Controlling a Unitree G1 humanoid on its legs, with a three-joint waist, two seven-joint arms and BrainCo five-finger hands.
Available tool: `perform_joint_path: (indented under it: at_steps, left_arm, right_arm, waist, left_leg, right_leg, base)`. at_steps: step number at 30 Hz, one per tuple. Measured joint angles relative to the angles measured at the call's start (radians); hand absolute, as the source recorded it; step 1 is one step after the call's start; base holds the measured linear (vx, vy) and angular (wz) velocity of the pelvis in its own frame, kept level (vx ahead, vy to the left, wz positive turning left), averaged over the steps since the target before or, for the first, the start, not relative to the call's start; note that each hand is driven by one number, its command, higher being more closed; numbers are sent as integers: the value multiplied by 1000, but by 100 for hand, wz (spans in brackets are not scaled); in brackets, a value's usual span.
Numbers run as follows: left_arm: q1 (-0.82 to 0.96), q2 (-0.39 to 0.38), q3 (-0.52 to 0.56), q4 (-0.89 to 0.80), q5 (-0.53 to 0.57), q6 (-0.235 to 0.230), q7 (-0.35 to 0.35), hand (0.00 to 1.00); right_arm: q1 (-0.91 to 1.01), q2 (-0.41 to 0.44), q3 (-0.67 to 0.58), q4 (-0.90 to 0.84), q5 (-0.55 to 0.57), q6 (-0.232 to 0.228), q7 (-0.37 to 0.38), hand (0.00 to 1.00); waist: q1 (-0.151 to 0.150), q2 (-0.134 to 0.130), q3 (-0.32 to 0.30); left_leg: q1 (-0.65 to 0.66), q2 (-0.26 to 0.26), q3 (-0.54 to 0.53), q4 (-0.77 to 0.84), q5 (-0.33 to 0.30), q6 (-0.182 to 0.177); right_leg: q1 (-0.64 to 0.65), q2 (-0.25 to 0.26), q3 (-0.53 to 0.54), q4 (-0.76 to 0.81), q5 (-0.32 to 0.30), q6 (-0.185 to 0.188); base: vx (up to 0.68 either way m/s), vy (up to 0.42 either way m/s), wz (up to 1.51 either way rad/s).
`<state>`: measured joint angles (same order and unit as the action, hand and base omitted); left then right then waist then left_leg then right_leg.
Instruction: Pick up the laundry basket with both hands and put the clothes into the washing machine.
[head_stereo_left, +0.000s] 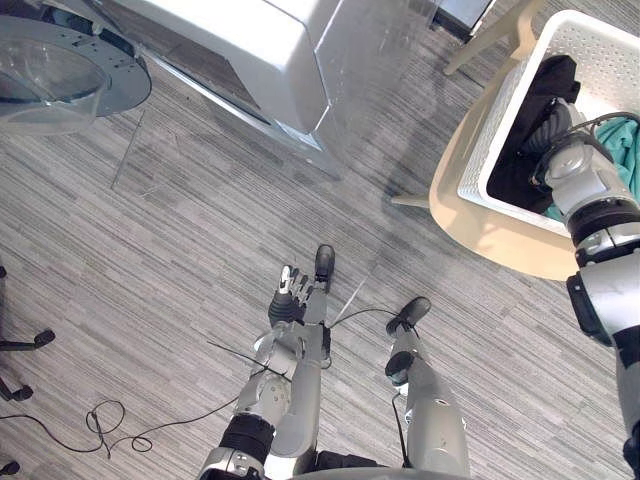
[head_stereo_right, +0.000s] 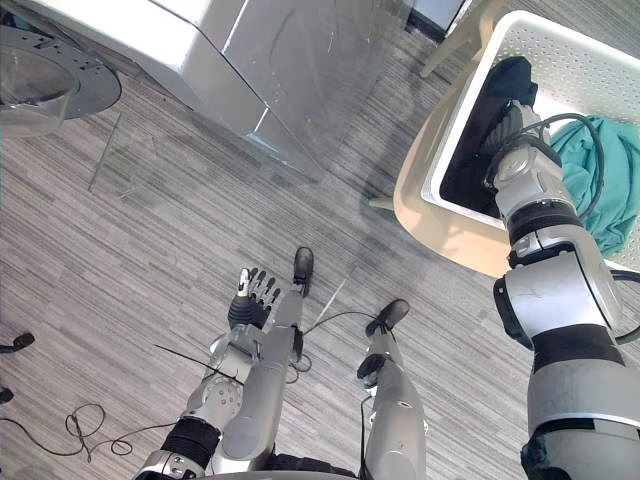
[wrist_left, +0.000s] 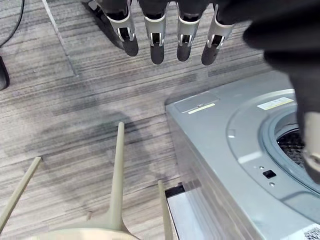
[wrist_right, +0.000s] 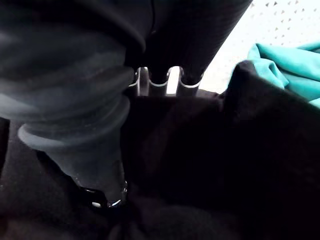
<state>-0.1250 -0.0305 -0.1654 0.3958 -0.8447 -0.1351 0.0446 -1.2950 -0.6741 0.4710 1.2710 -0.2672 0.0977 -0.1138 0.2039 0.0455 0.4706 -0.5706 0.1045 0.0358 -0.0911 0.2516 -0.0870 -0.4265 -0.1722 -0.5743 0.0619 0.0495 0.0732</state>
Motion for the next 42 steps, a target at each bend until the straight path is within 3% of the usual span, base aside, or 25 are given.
perform_joint_path:
  at_steps: [2,7,15,18,23,26,30,32,36,42]
  left_arm:
    - [-8,-6,-3,-1,0,0,0,0]
    - [-8,-7,-1,-1,1,0,2,0]
    - [8,18,-2,-30,73,0,7,0]
    - [41,48,-9,-77,125,-1,5,0]
    - [103,96,-32,-133,226,9,3,0]
    - [170,116,-40,-208,306,13,1,0]
    - [185,143,-69,-282,422,19,1,0]
    - [169,142,-70,-318,488,20,2,0]
    - [122,143,-82,-422,635,19,12,0]
    - [3,184,-155,-437,750,15,23,0]
  right_arm:
    - [1,1,-1,0,0,1,0,100]
    - [45,2,-71,-62,43,-1,-22,100]
    - [241,20,-414,-274,122,-6,-106,100]
    - [313,21,-523,-384,142,-6,-151,100]
    - [517,88,-695,-679,140,-9,-231,100]
    - [668,149,-723,-850,138,-13,-256,100]
    - [842,235,-747,-1050,139,-38,-253,100]
    - [907,240,-749,-1125,142,-55,-241,100]
    - [1028,274,-736,-1288,201,-100,-139,100]
    - [1091,276,-640,-1397,300,-146,-15,100]
  waist:
    - [0,0,0]
    - [-2,1,-1]
    - [-30,1,-1]
    - [-54,0,-6]
    - [-86,-8,-52]
    - [-101,-22,-148]
    - [-138,-45,-234]
    - [-149,-49,-251]
    - [-188,-54,-305]
    - [-209,-60,-370]
  left_leg:
    - [-2,-1,4,0,11,-15]
    - [9,3,24,2,11,-15]
    - [114,6,35,2,10,-15]
    - [155,8,38,0,7,-11]
    - [235,13,59,-1,-19,24]
    - [262,13,84,-2,-31,34]
    - [324,14,121,-3,-51,31]
    - [356,14,143,-4,-60,32]
    - [417,15,176,-6,-77,22]
    - [490,25,241,-11,-101,13]
  right_leg:
    - [0,-3,-2,2,0,0]
    - [6,-3,0,11,-1,-1]
    - [95,-6,13,26,-8,-6]
    - [123,-6,25,43,-19,-2]
    - [186,-5,45,63,-35,3]
    - [196,-6,70,66,-47,11]
    - [236,-3,107,56,-49,13]
    - [257,-2,125,51,-49,13]
    - [305,5,158,27,-48,15]
    - [356,30,221,-23,-31,19]
  base:
    - [17,32,4]
    - [7,24,-2]
    - [-7,14,-4]
    - [-55,5,-6]
    - [-14,-8,-6]
    - [54,-26,-21]
    - [97,-30,-26]
    - [70,-12,-25]
    - [57,-8,-24]
    - [36,-8,-33]
